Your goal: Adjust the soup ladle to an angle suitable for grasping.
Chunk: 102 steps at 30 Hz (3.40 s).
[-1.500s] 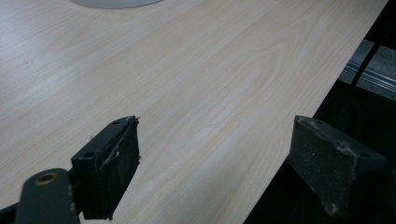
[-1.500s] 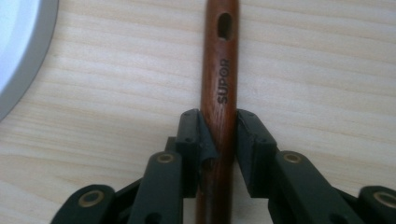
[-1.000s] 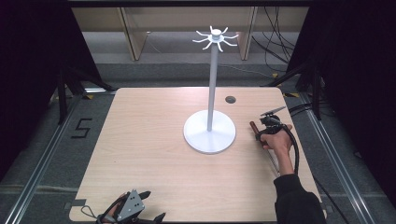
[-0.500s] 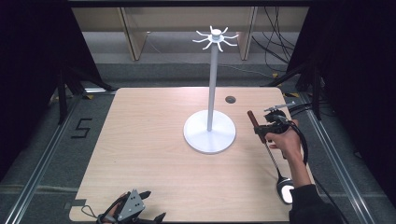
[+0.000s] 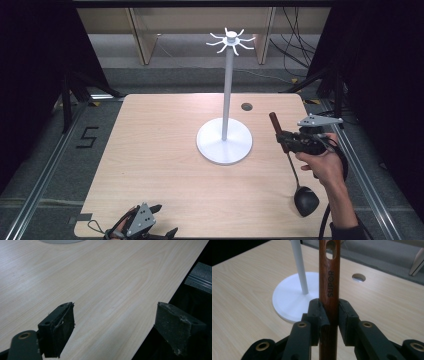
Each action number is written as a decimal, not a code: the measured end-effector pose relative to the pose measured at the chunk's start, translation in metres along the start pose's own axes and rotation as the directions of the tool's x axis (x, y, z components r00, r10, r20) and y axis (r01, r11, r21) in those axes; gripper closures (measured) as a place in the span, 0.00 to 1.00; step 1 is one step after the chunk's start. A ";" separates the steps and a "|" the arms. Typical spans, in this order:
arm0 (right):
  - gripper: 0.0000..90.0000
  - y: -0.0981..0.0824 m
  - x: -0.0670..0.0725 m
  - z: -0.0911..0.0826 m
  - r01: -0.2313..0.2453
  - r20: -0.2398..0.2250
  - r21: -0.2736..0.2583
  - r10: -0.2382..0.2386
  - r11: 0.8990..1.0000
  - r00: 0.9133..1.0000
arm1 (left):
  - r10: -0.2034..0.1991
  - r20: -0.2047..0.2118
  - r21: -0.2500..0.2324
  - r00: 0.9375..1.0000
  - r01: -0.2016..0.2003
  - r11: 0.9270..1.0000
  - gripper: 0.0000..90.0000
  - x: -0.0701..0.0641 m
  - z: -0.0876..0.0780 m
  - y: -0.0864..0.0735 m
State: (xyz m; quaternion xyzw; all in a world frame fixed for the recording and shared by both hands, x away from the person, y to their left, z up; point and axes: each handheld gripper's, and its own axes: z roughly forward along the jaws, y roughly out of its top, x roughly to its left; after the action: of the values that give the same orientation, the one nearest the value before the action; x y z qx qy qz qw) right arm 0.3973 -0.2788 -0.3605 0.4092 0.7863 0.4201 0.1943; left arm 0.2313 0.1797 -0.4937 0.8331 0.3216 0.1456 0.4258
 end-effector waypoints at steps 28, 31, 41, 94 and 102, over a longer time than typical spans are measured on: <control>0.82 0.021 0.001 -0.058 -0.038 -0.125 -0.302 0.000 0.953 0.992 | 0.019 -0.014 0.013 1.000 -0.018 1.000 0.17 0.002 0.000 0.000; 0.82 0.038 0.005 -0.052 -0.022 -0.138 -0.321 -0.024 0.947 0.990 | 0.017 -0.005 0.015 1.000 -0.017 1.000 0.17 0.002 0.000 0.001; 0.82 0.086 0.021 -0.039 0.021 -0.149 -0.345 -0.077 0.938 0.986 | 0.012 -0.008 -0.001 1.000 -0.012 1.000 0.17 0.001 -0.001 0.000; 0.82 0.165 0.030 -0.009 0.029 -0.134 -0.337 -0.079 0.941 0.988 | 0.004 0.000 -0.024 1.000 -0.004 1.000 0.17 0.000 -0.001 0.000; 0.82 0.168 0.030 -0.004 0.008 -0.153 -0.317 -0.060 0.948 0.986 | 0.007 0.000 -0.021 1.000 -0.007 1.000 0.17 0.001 -0.002 0.001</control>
State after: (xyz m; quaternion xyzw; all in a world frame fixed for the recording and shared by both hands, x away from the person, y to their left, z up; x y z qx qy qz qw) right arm 0.4572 -0.2042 -0.2192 0.3241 0.7290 0.5686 0.2004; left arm 0.2310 0.1810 -0.4920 0.8298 0.3172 0.1503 0.4339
